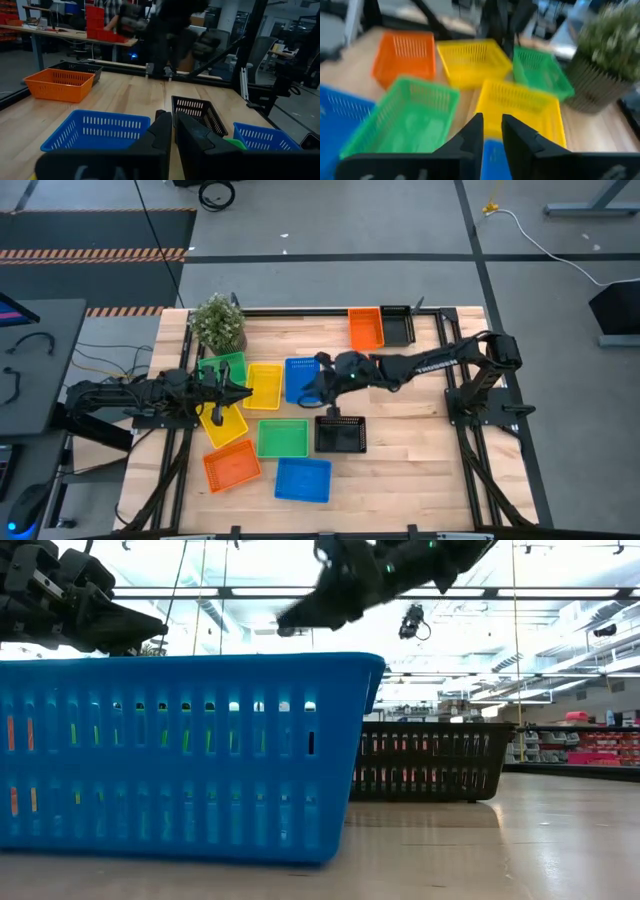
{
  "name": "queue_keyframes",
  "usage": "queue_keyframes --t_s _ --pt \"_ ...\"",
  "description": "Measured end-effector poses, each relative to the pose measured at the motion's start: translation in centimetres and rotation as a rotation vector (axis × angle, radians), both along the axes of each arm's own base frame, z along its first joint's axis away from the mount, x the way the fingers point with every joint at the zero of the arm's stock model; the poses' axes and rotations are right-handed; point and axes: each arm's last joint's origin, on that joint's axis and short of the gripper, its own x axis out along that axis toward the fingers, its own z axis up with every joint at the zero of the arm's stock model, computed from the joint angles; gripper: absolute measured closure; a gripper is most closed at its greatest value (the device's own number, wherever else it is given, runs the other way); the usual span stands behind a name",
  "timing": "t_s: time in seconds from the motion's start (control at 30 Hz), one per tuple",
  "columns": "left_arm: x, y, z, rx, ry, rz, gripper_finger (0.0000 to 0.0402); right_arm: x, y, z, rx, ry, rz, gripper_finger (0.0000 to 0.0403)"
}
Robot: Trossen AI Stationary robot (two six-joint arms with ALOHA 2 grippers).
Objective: Stack baskets by color
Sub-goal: Move the bottom green bin to the top of the table to the right of the orange bin
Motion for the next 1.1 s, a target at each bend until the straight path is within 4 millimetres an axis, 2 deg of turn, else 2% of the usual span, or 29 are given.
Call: queue_keyframes --t_s 0.23,0.33,0.53,0.77,0.97,1.1 --pt "0.0 0.0 0.0 0.000 0.000 0.000 0.0363 0.3 1.1 0.8 0.054 -0.083 -0.021 0.0285" --pt "0.0 0.0 0.0 0.000 0.000 0.000 0.0365 0.9 1.7 -0.4 0.056 -0.065 0.007 0.0275" --pt "0.0 0.0 0.0 0.000 -0.004 0.000 0.0371 1.3 4.1 -4.1 -0.036 0.086 0.216 0.0268" --pt "0.0 0.0 0.0 0.000 0.000 -0.001 0.0364 0.6 6.9 -4.7 -0.112 0.154 0.298 0.0268" --pt "0.0 0.0 0.0 0.000 0.000 0.000 0.0367 2.6 8.0 -6.7 -0.167 0.181 0.381 0.0268" --pt "0.0 0.0 0.0 0.000 0.000 -0.001 0.0372 3.7 8.3 -7.5 -0.230 0.261 0.443 0.0268"
